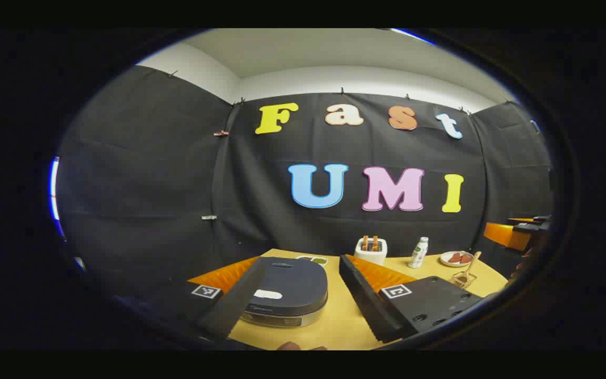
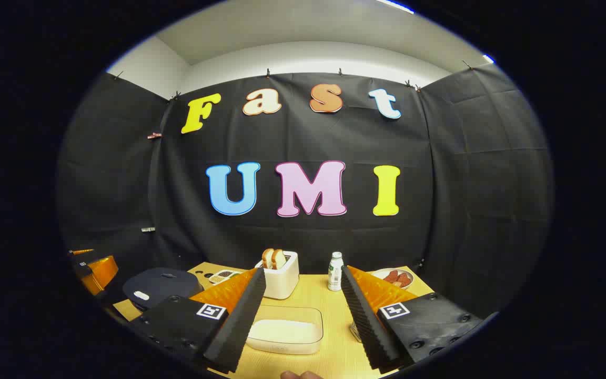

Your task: Close the left gripper, press the button to open the rice cooker; take a wooden spoon from the chopstick holder with the right hand, scoop a spoonful of rice and pour it into the rice cooker, then put the wooden spoon back into the chopstick holder.

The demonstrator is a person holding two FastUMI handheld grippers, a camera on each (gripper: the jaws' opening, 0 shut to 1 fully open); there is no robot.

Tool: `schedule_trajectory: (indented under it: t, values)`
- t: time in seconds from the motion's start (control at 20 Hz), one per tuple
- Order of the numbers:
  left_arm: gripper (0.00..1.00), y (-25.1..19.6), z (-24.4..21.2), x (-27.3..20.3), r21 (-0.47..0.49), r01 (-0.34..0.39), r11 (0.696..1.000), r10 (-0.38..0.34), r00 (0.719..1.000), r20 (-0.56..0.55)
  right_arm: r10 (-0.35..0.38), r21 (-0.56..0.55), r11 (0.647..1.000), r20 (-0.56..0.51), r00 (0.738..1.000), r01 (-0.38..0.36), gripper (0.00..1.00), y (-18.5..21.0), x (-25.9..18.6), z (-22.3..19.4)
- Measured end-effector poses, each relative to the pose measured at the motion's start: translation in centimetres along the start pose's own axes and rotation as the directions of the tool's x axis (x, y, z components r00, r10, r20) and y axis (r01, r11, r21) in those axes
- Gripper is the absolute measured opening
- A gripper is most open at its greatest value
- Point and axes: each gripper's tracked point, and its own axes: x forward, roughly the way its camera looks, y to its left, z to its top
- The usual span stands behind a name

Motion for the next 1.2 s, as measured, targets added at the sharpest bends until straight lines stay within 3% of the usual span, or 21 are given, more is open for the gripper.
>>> schedule_trajectory:
  t: [0.95, 1.1, 1.2]
  values:
    - [0.94, 1.9, 0.0, 1.1, 0.025, -0.049, 0.998, 0.049, 0.999, -0.001, 0.017, -0.013, 1.0, -0.009, 1.0, -0.017, 0.9, 0.4, 0.4, -0.7]
    - [0.89, 2.5, -0.2, 1.7, 0.026, -0.064, 0.998, 0.064, 0.998, -0.001, 0.023, -0.009, 1.0, -0.013, 1.0, -0.023, 0.9, 0.7, 0.6, -0.8]
    - [0.74, 3.3, -0.1, 2.2, 0.029, -0.079, 0.996, 0.079, 0.997, -0.003, 0.025, -0.01, 1.0, -0.012, 1.0, -0.025, 0.9, 0.9, 0.7, -0.8]
